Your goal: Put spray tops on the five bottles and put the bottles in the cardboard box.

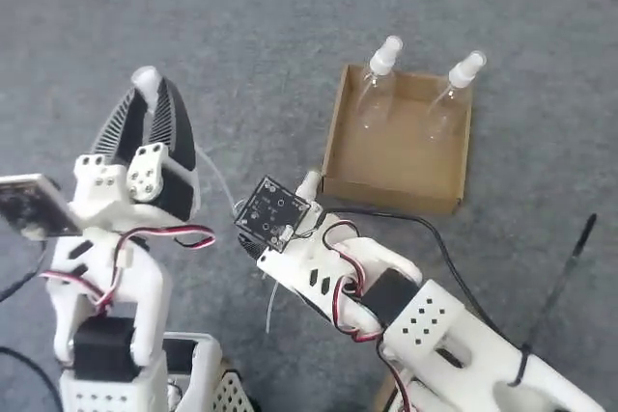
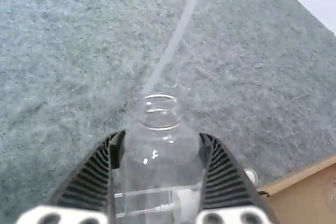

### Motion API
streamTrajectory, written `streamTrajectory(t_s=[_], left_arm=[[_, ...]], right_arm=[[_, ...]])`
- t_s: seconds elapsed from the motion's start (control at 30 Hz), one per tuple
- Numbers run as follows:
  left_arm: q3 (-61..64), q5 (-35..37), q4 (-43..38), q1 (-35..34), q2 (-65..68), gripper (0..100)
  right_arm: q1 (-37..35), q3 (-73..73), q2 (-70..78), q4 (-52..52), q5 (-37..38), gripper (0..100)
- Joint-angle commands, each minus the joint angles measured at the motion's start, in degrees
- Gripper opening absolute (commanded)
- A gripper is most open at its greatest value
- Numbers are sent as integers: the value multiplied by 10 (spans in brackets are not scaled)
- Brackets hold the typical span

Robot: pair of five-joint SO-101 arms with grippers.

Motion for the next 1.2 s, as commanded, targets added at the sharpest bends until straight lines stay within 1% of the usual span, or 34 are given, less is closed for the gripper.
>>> streamTrajectory(t_s=[0.0,0.17,0.47,0.57,0.73,0.87,0.97,1.1,1.17], left_arm=[[20,-5,-37,2,-6,9],[52,-3,-52,8,-7,9],[47,-3,-42,26,-7,9],[43,-3,-11,31,-11,9],[32,-6,59,63,-10,9],[35,-11,68,59,-11,9],[32,-35,98,63,-12,9],[35,-36,108,67,-8,9],[35,-38,113,85,-8,9]], right_arm=[[5,-5,-24,-14,-7,6],[7,2,-24,-14,-7,6],[7,2,-24,-15,-7,6],[7,2,-24,-15,-7,6],[7,2,-24,-20,-9,6],[8,4,-28,-36,-61,6],[25,22,-52,-70,-99,6],[55,57,-108,-105,-110,6],[57,76,-132,-110,-110,6]])
